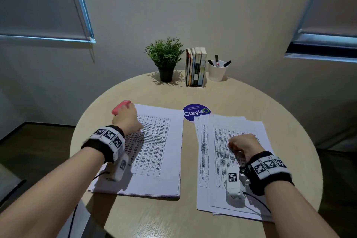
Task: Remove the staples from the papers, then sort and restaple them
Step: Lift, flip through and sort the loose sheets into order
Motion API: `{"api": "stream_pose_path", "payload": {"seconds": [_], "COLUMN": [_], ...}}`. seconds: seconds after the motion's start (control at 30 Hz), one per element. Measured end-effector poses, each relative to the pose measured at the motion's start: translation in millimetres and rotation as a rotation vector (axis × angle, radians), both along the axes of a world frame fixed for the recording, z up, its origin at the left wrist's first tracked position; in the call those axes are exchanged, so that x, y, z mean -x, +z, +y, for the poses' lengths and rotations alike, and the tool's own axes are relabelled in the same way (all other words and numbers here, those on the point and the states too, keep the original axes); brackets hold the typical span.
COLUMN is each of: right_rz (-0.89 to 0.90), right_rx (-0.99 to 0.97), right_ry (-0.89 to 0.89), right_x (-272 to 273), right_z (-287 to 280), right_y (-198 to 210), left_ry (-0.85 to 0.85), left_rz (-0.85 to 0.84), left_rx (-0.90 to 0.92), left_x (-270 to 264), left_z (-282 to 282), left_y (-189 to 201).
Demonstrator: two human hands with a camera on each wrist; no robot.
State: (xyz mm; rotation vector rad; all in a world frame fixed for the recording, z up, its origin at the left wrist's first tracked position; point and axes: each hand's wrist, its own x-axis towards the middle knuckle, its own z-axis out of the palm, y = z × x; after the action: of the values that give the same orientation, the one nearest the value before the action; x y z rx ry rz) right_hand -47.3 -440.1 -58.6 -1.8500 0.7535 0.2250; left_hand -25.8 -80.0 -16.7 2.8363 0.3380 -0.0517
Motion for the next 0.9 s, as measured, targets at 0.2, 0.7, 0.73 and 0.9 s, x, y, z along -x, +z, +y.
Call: {"api": "stream_pose_path", "payload": {"seconds": [0.2,0.7,0.73,0.9], "right_rz": [-0.002,-0.053,-0.053,-0.076], "right_rx": [-0.05,-0.084,-0.083,-0.102], "right_ry": [-0.007,0.063,0.069,0.063], "right_x": [-3,9,10,11], "right_z": [-2,-7,-7,-7], "right_y": [-4,-2,-2,-1], "left_ry": [-0.122,0.013,0.001,-0.062], "left_rz": [0.239,0.234,0.268,0.276], "left_rx": [0.924,0.894,0.875,0.79], "left_x": [-1,-12,-10,-10], "left_z": [-95,-200,-202,-213], "left_y": [7,-17,-16,-22]}}
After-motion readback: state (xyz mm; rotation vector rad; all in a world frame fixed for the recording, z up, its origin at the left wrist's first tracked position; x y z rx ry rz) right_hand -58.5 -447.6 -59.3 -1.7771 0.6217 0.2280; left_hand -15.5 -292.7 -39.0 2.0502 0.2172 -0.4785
